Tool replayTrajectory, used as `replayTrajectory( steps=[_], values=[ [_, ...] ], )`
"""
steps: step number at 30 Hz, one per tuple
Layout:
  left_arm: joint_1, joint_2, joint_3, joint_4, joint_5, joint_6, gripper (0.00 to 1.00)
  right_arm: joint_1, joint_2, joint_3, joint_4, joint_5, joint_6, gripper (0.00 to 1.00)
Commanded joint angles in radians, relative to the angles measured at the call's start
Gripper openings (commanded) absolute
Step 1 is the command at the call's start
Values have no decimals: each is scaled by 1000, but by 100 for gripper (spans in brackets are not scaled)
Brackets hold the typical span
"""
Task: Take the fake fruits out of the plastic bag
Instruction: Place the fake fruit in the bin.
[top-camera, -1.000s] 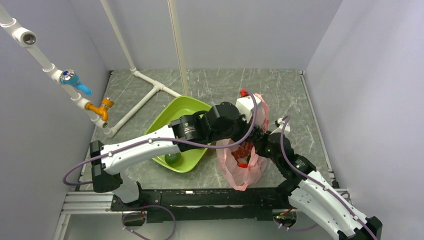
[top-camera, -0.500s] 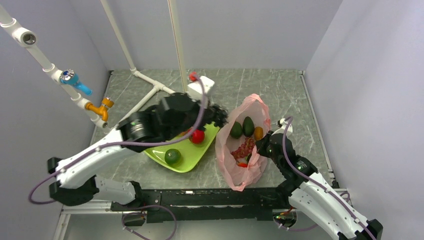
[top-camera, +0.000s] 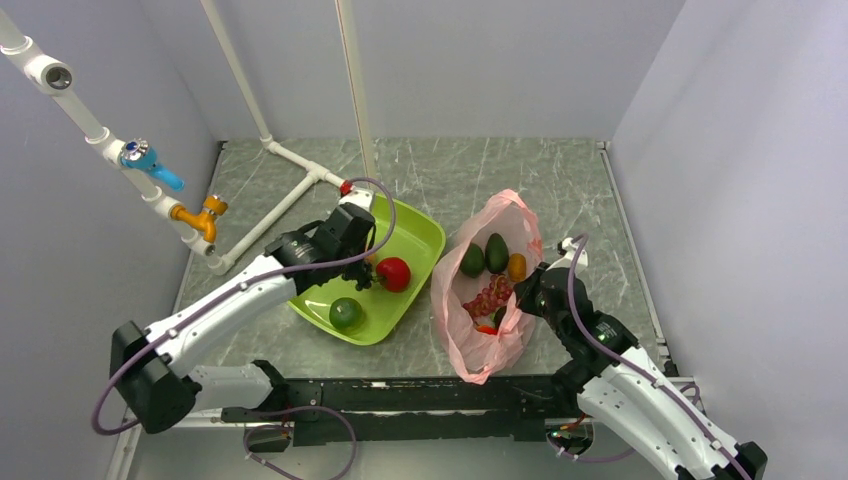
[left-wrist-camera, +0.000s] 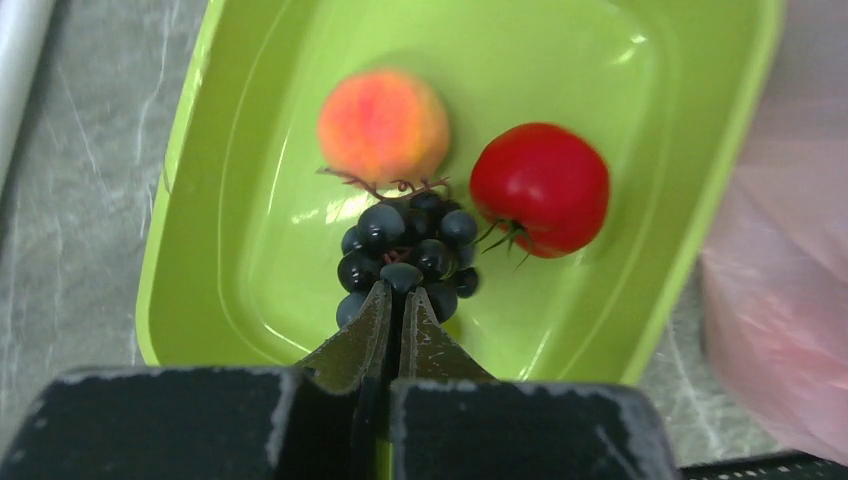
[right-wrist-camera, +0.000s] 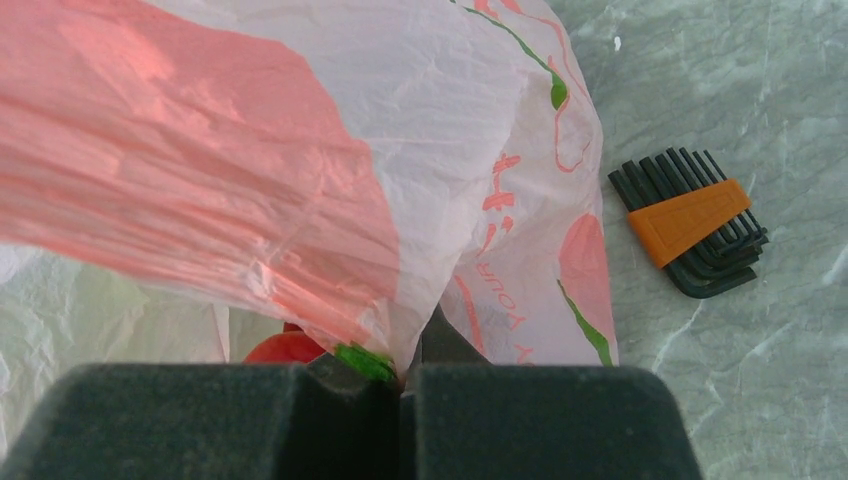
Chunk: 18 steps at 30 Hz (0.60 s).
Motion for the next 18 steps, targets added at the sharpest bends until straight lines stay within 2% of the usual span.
replayTrajectory(
  steps=[1,4,6,8,11,12,14,15,18],
  values=[
    [57,38,-21,86,-13,-70,0,0,-17,48,-6,6,-19,0],
    [70,90,-20,70,-60,-95,0,0,-20,57,-15,2,-23,0],
    [84,123,-17,67,-29,-107,6,1,-26,61,-23,8,-25,0],
    [95,134,-28,87,51,-103,21,0,-36,60,-16,10,-31,0],
    [98,106,-53,110,114,-121,52,0,-39,56,-9,-1,-38,0],
    [99,88,-60,115,125,-129,66,0,-36,57,-12,-8,-35,0],
    [98,50,-66,111,136,-147,84,-1,-30,66,-26,-26,-27,0],
    [98,33,-63,107,143,-147,88,-1,-29,72,-34,-38,-25,0],
    [99,-28,-44,108,217,-136,89,0,-43,82,-63,-62,-17,0]
  ],
)
